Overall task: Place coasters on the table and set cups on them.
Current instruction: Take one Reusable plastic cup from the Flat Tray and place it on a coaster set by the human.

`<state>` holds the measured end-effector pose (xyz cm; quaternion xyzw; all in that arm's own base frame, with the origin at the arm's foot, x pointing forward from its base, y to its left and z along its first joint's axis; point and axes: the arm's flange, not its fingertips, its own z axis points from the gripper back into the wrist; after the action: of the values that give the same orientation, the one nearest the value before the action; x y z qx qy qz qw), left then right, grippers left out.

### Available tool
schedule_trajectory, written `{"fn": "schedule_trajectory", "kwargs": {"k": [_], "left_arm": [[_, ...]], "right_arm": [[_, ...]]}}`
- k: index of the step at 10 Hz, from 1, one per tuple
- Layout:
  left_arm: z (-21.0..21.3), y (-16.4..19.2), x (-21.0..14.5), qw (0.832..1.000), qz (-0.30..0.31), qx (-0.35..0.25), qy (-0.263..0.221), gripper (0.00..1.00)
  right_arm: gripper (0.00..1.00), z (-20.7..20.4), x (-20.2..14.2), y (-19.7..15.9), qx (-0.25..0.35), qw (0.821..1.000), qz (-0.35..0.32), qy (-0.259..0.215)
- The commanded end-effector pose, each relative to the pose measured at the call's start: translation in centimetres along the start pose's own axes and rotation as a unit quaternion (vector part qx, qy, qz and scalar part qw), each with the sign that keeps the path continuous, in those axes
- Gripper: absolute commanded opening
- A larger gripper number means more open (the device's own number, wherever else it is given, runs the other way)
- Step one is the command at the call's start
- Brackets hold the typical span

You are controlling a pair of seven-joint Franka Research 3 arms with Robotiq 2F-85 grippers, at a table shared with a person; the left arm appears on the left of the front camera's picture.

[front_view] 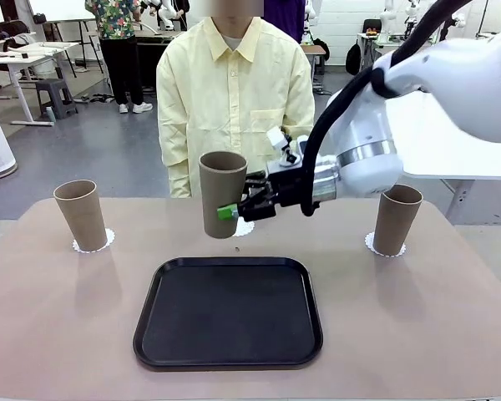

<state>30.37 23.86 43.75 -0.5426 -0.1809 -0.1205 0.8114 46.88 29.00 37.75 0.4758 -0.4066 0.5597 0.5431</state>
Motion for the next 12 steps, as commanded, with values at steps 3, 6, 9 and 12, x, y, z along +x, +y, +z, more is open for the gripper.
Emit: {"fn": "schedule_trajectory", "kwargs": {"k": [3,6,9,12], "left_arm": [[0.1,-0.2,0.0,1.000,-0.002,-0.004,-0.004,1.00],[0.1,-0.2,0.0,1.000,-0.002,-0.004,-0.004,1.00],[0.1,-0.2,0.0,1.000,-0.002,-0.004,-0.004,1.00],[0.1,-0.2,0.0,1.000,-0.002,-0.004,-0.004,1.00]], "right_arm": [[0.24,0.3,0.9,0.2,-0.009,1.000,-0.009,0.008],[0.83,0.3,0.8,0.1,-0.018,0.999,-0.022,0.016],[0.83,2.1,2.1,-6.4,0.029,0.999,-0.002,0.043],[0.83,1.6,1.8,-11.0,0.071,0.996,0.005,0.053]]}}
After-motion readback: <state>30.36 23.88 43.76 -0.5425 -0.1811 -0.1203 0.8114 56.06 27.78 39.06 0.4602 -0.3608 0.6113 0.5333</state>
